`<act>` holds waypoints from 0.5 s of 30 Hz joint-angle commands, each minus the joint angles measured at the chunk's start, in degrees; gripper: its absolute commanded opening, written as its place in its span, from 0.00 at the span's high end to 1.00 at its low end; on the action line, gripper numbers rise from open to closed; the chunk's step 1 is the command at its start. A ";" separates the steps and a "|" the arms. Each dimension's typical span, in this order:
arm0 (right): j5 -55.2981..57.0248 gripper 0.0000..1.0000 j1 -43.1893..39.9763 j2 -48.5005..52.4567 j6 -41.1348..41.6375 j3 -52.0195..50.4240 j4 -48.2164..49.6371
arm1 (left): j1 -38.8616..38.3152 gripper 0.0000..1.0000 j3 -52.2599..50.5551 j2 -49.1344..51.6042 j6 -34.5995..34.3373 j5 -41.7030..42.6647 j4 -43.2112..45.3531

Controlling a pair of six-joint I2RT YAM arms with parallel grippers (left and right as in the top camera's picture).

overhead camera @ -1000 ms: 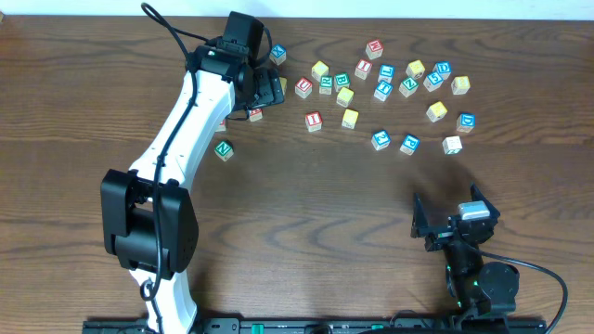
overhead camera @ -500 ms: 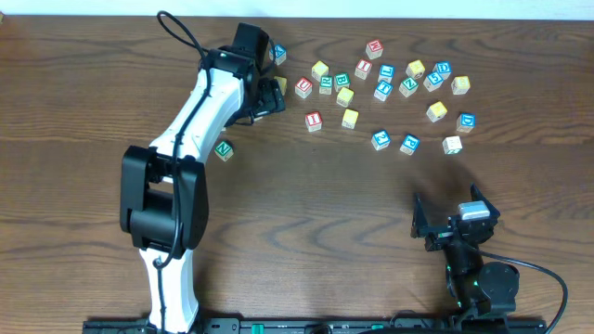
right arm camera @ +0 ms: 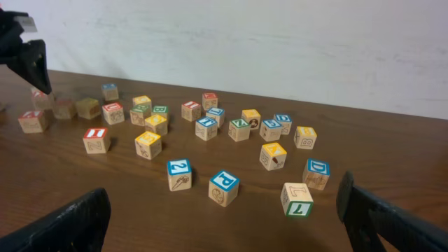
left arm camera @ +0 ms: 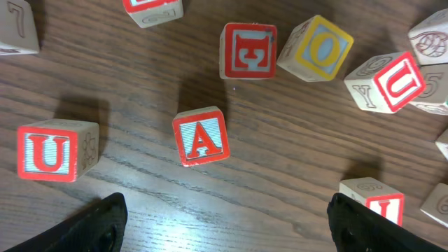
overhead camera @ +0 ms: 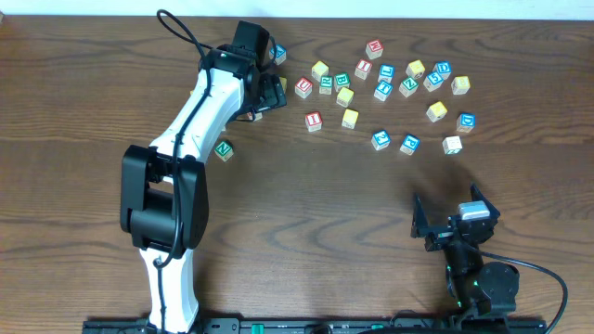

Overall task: Spell out AI2
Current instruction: 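Lower the left gripper around the red A block and close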

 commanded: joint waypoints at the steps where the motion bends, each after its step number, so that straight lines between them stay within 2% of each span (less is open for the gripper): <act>1: 0.24 0.01 -0.42 -0.17 0.74 -0.09 -0.24 | 0.24 0.10 0.42 2.99 -1.42 0.70 -0.24; 5: 0.24 0.01 -0.42 -0.17 0.74 -0.09 -0.24 | 0.24 0.14 0.37 4.04 -3.43 1.20 0.33; 15: 0.24 0.01 -0.42 -0.17 0.74 -0.09 -0.24 | 0.35 0.15 0.37 5.22 -3.52 -0.17 2.34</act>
